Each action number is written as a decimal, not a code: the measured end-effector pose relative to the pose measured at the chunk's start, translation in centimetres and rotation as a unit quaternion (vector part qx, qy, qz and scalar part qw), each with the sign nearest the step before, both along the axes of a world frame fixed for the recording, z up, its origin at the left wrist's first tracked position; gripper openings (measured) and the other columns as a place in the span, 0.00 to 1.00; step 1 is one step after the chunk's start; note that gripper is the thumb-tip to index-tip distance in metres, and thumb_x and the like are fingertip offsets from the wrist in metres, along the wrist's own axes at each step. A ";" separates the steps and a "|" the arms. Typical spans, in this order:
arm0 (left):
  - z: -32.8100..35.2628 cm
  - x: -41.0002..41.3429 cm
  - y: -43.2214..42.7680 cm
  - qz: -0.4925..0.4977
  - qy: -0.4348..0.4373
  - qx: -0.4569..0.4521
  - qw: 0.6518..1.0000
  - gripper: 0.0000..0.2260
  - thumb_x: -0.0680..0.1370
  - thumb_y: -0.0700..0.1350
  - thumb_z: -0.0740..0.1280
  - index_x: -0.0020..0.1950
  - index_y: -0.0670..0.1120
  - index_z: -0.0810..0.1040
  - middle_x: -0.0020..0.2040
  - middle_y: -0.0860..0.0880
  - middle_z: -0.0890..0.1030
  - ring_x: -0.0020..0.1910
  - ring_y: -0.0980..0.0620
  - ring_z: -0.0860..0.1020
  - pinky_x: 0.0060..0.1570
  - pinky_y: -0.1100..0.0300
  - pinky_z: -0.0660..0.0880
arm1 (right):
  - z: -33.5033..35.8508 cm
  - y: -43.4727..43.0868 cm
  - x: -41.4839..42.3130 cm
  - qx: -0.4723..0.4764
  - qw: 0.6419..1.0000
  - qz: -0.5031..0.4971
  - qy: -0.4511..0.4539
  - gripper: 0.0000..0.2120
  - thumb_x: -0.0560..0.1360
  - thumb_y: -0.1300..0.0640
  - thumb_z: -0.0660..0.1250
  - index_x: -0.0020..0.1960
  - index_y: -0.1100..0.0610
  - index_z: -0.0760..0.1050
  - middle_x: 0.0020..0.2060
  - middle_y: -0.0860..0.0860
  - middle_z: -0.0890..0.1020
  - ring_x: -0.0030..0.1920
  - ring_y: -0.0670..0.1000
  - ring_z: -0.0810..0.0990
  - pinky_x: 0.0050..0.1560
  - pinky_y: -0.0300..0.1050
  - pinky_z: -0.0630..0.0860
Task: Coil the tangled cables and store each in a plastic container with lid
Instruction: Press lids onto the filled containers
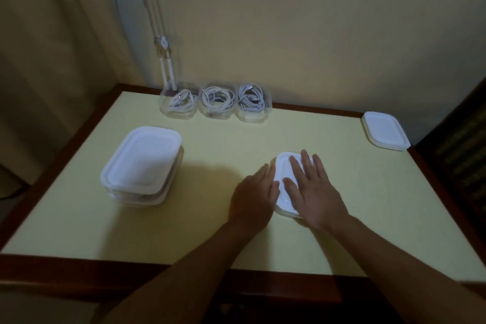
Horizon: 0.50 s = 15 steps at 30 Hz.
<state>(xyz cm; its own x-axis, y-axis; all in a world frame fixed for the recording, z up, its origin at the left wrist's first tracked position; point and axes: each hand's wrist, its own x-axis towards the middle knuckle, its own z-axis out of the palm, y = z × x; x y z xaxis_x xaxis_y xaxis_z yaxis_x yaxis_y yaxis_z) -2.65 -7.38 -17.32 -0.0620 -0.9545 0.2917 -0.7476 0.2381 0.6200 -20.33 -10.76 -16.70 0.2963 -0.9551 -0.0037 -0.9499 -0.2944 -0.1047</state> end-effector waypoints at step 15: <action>6.1 20.8 -2.3 0.135 -0.268 0.066 0.952 0.37 0.78 0.68 0.43 0.82 0.49 0.54 0.82 0.44 0.54 0.80 0.40 0.54 0.76 0.39 0.49 | 0.7 1.8 9.4 0.043 0.999 0.021 -0.012 0.37 0.79 0.34 0.32 0.83 0.52 0.41 0.82 0.52 0.39 0.80 0.55 0.33 0.76 0.58 0.63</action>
